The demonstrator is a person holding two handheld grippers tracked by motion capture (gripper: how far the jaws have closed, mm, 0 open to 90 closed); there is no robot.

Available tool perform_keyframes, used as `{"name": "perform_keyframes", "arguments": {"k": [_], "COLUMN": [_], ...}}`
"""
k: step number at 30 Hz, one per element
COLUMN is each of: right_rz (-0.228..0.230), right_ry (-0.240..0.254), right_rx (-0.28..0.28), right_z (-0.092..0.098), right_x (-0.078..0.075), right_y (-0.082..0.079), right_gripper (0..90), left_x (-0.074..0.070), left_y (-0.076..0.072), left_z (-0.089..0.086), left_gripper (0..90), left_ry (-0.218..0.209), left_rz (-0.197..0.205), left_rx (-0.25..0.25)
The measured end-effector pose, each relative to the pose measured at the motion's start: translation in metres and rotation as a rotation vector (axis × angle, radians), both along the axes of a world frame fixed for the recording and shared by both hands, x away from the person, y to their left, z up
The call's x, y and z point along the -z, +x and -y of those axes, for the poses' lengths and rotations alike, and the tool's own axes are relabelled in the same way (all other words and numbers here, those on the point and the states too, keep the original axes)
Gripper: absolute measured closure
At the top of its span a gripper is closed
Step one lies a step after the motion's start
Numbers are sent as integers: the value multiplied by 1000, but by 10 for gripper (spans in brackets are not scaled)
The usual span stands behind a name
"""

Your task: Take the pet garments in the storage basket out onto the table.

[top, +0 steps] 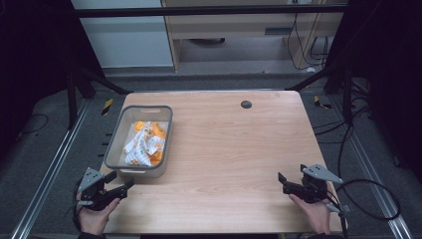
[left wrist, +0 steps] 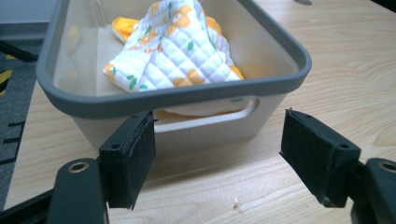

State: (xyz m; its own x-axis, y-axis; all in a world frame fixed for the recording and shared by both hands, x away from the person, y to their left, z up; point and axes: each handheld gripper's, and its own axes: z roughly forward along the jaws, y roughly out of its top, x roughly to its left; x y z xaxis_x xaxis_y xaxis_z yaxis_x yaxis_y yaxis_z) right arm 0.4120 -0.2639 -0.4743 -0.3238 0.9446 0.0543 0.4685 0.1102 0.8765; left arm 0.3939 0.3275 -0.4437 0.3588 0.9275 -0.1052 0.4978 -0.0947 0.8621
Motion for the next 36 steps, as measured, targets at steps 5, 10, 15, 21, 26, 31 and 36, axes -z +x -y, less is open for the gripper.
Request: {"name": "perform_keyframes", "arguments": {"k": [5, 10, 15, 21, 26, 31, 36], "right_rz": [-1, 5, 13, 4, -10, -11, -9], "right_ry": [-16, -19, -25, -20, -26, -33, -47], "right_rx": [-6, 4, 22, 16, 0, 6, 6], "right_z": [-1, 1, 1, 1, -2, -3, -3], "right_x": [1, 2, 1, 2, 4, 5, 5], "right_y": [1, 1, 1, 2, 2, 1, 2], "right_gripper": [124, 124, 129, 146, 152, 150, 150], "left_x": [-8, -15, -24, -30, -37, -47, -55], "left_y": [-1, -1, 4, 8, 17, 28, 36], "left_z": [-1, -2, 0, 0, 3, 9, 10], "left_gripper": [259, 260, 254, 251, 248, 243, 240], "left_ry": [-13, -19, -17, -9, 1, 6, 20], "left_rz": [15, 31, 39, 38, 42, 49, 51], "left_rx": [2, -3, 9, 14, 21, 34, 32]}}
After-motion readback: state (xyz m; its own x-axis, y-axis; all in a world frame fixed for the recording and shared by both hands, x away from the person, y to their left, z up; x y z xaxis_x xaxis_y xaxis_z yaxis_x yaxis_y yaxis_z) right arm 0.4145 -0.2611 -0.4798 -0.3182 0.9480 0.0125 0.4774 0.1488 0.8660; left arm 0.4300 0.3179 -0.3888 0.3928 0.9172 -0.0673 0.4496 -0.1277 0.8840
